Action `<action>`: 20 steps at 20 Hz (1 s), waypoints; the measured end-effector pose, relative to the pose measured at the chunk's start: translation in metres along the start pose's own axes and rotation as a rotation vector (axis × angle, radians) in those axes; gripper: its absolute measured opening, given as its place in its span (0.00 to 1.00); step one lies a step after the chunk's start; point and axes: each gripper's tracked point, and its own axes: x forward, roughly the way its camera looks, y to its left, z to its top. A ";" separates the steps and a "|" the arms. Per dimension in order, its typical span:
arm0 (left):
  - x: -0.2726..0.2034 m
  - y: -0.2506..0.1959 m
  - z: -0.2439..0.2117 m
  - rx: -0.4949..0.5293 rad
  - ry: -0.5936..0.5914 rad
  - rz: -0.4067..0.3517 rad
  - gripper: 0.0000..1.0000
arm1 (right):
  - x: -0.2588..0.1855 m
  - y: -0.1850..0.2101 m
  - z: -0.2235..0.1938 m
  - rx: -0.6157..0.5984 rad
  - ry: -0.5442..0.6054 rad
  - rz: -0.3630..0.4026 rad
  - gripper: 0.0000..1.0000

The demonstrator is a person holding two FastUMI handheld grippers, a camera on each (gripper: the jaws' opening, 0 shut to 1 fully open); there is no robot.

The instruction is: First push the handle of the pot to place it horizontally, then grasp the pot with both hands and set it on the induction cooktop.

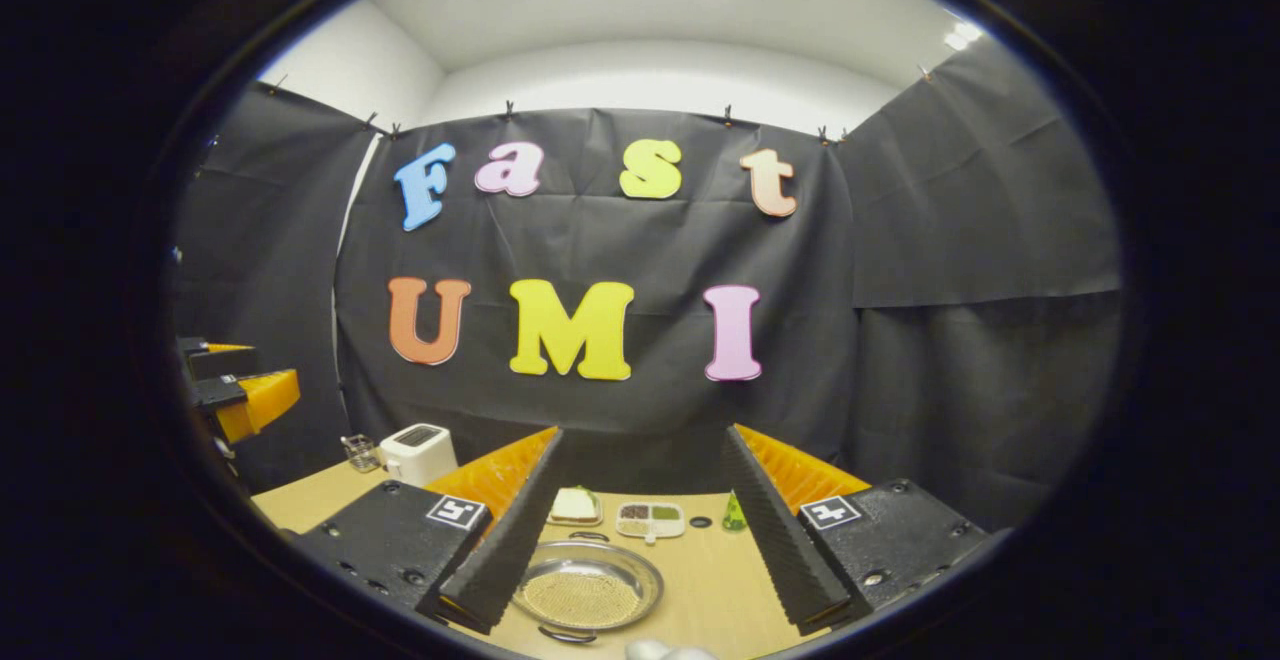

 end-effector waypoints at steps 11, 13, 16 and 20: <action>-0.002 0.007 -0.012 0.004 0.008 0.011 0.96 | 0.004 0.001 -0.021 0.020 0.032 -0.001 0.79; -0.003 0.010 -0.016 0.002 0.013 0.015 0.96 | 0.002 0.012 -0.039 0.029 0.083 0.038 0.59; -0.005 0.011 -0.024 0.003 0.028 0.019 0.96 | 0.007 0.013 -0.073 0.012 0.167 0.042 0.25; -0.009 0.015 -0.031 0.013 0.038 0.029 0.96 | 0.004 0.043 -0.146 0.070 0.344 0.143 0.04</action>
